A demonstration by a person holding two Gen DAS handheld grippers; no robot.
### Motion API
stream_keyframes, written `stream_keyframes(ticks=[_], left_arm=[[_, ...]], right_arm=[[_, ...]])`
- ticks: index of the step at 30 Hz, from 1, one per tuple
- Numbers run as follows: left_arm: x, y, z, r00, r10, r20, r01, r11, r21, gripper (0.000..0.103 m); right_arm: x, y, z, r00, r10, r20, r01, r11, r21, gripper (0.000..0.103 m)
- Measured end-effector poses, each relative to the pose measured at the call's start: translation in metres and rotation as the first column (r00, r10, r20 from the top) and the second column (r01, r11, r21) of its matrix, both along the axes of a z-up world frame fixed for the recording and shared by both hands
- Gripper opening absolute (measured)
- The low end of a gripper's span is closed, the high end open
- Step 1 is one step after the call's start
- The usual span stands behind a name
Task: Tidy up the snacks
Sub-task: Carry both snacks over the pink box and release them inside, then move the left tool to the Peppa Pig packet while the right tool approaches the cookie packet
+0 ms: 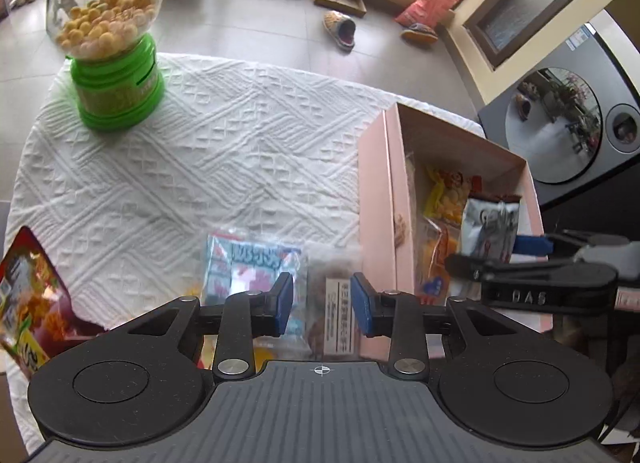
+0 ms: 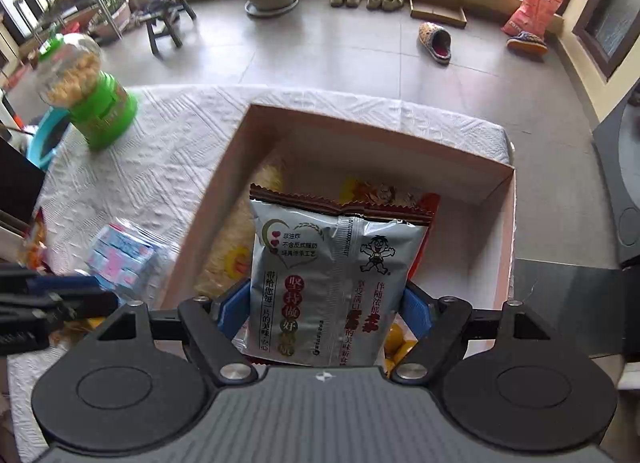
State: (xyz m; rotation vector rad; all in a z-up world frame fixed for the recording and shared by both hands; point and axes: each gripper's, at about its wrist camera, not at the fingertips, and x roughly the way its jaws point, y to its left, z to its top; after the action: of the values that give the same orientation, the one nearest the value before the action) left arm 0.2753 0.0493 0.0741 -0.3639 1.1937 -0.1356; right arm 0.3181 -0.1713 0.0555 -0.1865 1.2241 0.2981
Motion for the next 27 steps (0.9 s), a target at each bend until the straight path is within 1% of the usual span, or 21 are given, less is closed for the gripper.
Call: stream_keyframes(ticks=[1, 2, 4, 5, 6, 7, 8, 10, 11, 12, 13, 15, 16, 18, 19, 21, 23, 25, 27], left_arm=[[0.009, -0.001, -0.002, 1.0, -0.006, -0.008, 0.006, 1.0, -0.004, 0.036], [0.017, -0.002, -0.005, 1.0, -0.013, -0.016, 0.013, 1.0, -0.008, 0.036], [0.036, -0.007, -0.016, 0.998, -0.049, -0.049, 0.047, 0.998, -0.041, 0.036], [0.044, -0.01, -0.021, 0.996, -0.066, -0.063, 0.063, 0.997, -0.046, 0.036], [0.05, -0.013, -0.026, 0.994, -0.088, -0.07, 0.086, 0.996, -0.04, 0.036], [0.056, -0.018, -0.031, 0.99, -0.121, -0.075, 0.12, 0.993, -0.025, 0.036], [0.06, -0.023, -0.035, 0.985, -0.155, -0.081, 0.155, 0.988, -0.006, 0.036], [0.066, -0.032, -0.045, 0.971, -0.218, -0.103, 0.221, 0.975, 0.028, 0.036], [0.067, -0.035, -0.045, 0.966, -0.242, -0.086, 0.246, 0.968, 0.045, 0.035], [0.068, -0.037, -0.043, 0.963, -0.26, -0.073, 0.264, 0.963, 0.052, 0.032], [0.07, -0.038, -0.044, 0.96, -0.27, -0.08, 0.274, 0.961, 0.043, 0.028], [0.07, -0.036, -0.046, 0.958, -0.272, -0.087, 0.275, 0.961, 0.02, 0.027], [0.069, -0.036, -0.046, 0.954, -0.289, -0.084, 0.291, 0.957, 0.018, 0.024], [0.061, -0.039, -0.045, 0.94, -0.331, -0.084, 0.334, 0.942, 0.023, 0.02], [0.054, -0.039, -0.044, 0.936, -0.34, -0.088, 0.342, 0.939, 0.017, 0.019], [0.044, -0.038, -0.046, 0.939, -0.329, -0.1, 0.329, 0.944, -0.014, 0.018], [0.032, -0.034, -0.047, 0.947, -0.302, -0.113, 0.299, 0.953, -0.042, 0.018], [0.018, -0.034, -0.048, 0.95, -0.287, -0.125, 0.282, 0.958, -0.052, 0.017], [0.004, -0.034, -0.049, 0.951, -0.276, -0.138, 0.271, 0.961, -0.058, 0.017]], right_arm=[[-0.002, -0.001, -0.007, 1.0, 0.003, 0.002, -0.003, 1.0, -0.009, 0.078], [-0.006, -0.004, -0.007, 1.0, 0.001, 0.028, -0.002, 1.0, 0.022, 0.078], [-0.018, -0.014, 0.005, 0.991, -0.027, 0.13, 0.012, 0.993, 0.116, 0.078], [-0.023, -0.015, 0.01, 0.983, -0.036, 0.179, 0.013, 0.992, 0.128, 0.078], [-0.025, -0.013, 0.011, 0.976, -0.033, 0.215, 0.013, 0.996, 0.092, 0.079], [-0.023, -0.012, 0.011, 0.976, -0.031, 0.217, 0.018, 0.998, 0.058, 0.079], [-0.021, -0.016, 0.01, 0.976, -0.058, 0.211, 0.044, 0.997, 0.07, 0.079], [-0.022, -0.025, 0.01, 0.973, -0.146, 0.181, 0.126, 0.985, 0.114, 0.079], [-0.022, -0.032, 0.008, 0.973, -0.176, 0.15, 0.147, 0.972, 0.183, 0.079], [-0.024, -0.042, 0.005, 0.97, -0.206, 0.125, 0.17, 0.953, 0.252, 0.079], [-0.028, -0.046, 0.003, 0.965, -0.221, 0.139, 0.183, 0.953, 0.242, 0.079], [-0.04, -0.042, 0.003, 0.951, -0.188, 0.247, 0.161, 0.979, 0.124, 0.079], [-0.044, -0.041, 0.003, 0.947, -0.176, 0.268, 0.152, 0.982, 0.109, 0.079], [-0.049, -0.046, 0.004, 0.949, -0.197, 0.245, 0.161, 0.974, 0.16, 0.079], [-0.05, -0.052, 0.005, 0.948, -0.232, 0.219, 0.188, 0.96, 0.206, 0.079], [-0.053, -0.058, 0.006, 0.94, -0.278, 0.198, 0.228, 0.943, 0.241, 0.079], [-0.055, -0.057, 0.004, 0.943, -0.284, 0.173, 0.236, 0.938, 0.254, 0.079], [-0.057, -0.056, -0.001, 0.951, -0.279, 0.135, 0.239, 0.937, 0.254, 0.079], [-0.062, -0.055, -0.001, 0.955, -0.267, 0.133, 0.229, 0.942, 0.245, 0.079]])
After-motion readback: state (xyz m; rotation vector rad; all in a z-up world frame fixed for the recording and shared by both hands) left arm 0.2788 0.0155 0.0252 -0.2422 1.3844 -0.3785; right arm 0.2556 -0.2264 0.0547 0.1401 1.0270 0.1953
